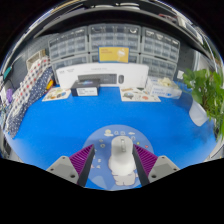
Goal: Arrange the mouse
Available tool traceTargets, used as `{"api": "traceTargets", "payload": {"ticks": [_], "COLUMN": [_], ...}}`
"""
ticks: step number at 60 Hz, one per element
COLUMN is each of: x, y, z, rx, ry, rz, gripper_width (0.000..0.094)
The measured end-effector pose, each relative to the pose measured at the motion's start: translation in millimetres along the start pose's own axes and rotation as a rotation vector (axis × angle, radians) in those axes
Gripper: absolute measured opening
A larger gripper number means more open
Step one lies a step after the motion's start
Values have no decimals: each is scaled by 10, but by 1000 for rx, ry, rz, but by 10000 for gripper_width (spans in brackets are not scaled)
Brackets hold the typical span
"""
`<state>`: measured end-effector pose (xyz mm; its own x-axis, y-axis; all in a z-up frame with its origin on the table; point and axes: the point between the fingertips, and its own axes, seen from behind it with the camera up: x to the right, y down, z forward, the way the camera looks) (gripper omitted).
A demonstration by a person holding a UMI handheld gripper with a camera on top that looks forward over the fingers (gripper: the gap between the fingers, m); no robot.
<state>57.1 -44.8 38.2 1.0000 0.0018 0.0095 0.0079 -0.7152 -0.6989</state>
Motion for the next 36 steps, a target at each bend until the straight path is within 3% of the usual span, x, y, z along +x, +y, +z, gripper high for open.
{"api": "traceTargets", "payload": {"ticks": [19,36], "x": [-757,-1249], "y": [-464,-420], "z": [-1166,-1915], "rx": [161,228], "ry": [-19,-27], "rz": [14,-13], "gripper_width": [763,763]}}
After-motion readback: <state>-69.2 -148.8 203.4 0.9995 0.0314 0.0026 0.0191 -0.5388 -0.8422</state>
